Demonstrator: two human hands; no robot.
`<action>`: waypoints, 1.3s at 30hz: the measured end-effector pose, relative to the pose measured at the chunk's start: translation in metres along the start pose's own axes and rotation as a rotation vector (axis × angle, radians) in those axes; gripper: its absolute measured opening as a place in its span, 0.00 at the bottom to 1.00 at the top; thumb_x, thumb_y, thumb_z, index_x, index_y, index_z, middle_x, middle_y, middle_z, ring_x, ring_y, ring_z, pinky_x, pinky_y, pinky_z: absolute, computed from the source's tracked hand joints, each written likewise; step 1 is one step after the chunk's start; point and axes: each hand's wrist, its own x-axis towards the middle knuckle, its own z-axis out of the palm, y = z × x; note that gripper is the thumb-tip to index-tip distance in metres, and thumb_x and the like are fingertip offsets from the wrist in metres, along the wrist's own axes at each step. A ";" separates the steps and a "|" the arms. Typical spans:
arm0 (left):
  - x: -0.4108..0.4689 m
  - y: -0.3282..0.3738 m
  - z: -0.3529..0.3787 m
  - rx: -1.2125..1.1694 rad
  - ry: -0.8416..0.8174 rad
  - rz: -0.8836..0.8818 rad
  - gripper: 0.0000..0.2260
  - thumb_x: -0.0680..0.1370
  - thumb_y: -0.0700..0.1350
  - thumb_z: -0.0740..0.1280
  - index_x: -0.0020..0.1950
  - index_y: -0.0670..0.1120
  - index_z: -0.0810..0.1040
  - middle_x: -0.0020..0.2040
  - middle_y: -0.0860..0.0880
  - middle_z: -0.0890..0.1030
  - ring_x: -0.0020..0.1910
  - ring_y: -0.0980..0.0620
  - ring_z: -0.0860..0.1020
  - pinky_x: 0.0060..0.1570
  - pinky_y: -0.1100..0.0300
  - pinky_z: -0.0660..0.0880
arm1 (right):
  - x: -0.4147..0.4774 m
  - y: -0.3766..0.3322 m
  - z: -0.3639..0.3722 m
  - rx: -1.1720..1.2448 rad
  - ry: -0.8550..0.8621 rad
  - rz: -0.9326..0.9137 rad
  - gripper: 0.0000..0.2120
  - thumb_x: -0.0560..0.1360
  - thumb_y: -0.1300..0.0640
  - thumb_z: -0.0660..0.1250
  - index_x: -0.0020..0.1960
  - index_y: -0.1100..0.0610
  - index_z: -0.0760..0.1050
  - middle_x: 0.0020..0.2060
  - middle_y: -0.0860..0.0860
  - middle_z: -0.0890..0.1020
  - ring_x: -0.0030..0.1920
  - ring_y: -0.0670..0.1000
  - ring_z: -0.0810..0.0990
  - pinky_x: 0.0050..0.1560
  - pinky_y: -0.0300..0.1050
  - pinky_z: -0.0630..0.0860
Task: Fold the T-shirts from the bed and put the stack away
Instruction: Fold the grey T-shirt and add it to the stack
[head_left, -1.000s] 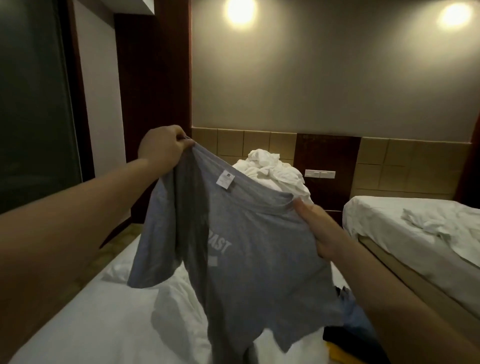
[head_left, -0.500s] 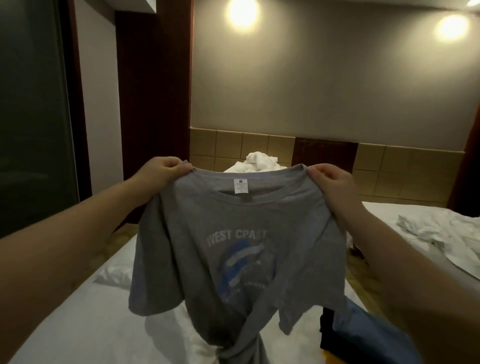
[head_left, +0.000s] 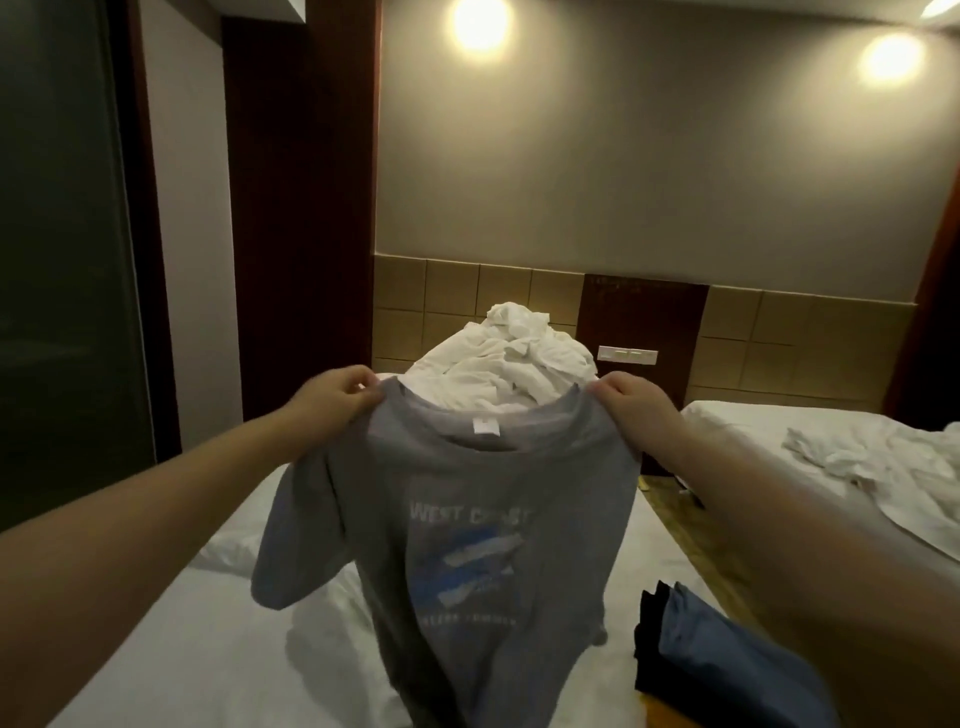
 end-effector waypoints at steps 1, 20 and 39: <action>0.001 0.001 -0.005 -0.025 0.030 0.030 0.06 0.79 0.45 0.62 0.43 0.49 0.76 0.43 0.48 0.77 0.44 0.48 0.75 0.43 0.57 0.71 | -0.001 0.002 -0.005 0.016 0.066 -0.048 0.14 0.81 0.53 0.56 0.54 0.61 0.76 0.49 0.56 0.79 0.48 0.51 0.76 0.49 0.45 0.71; 0.006 0.040 -0.023 0.038 0.369 0.265 0.06 0.80 0.47 0.59 0.47 0.50 0.74 0.41 0.53 0.73 0.41 0.56 0.71 0.38 0.62 0.67 | -0.004 -0.006 -0.063 -0.107 0.291 -0.305 0.10 0.80 0.50 0.58 0.45 0.55 0.72 0.36 0.44 0.73 0.37 0.39 0.70 0.34 0.31 0.63; 0.003 0.080 -0.039 0.031 0.279 0.278 0.06 0.79 0.47 0.62 0.44 0.48 0.76 0.40 0.52 0.75 0.40 0.56 0.73 0.38 0.64 0.67 | 0.008 -0.032 -0.079 0.029 0.259 -0.315 0.10 0.76 0.52 0.66 0.36 0.50 0.77 0.33 0.47 0.77 0.36 0.44 0.74 0.39 0.36 0.69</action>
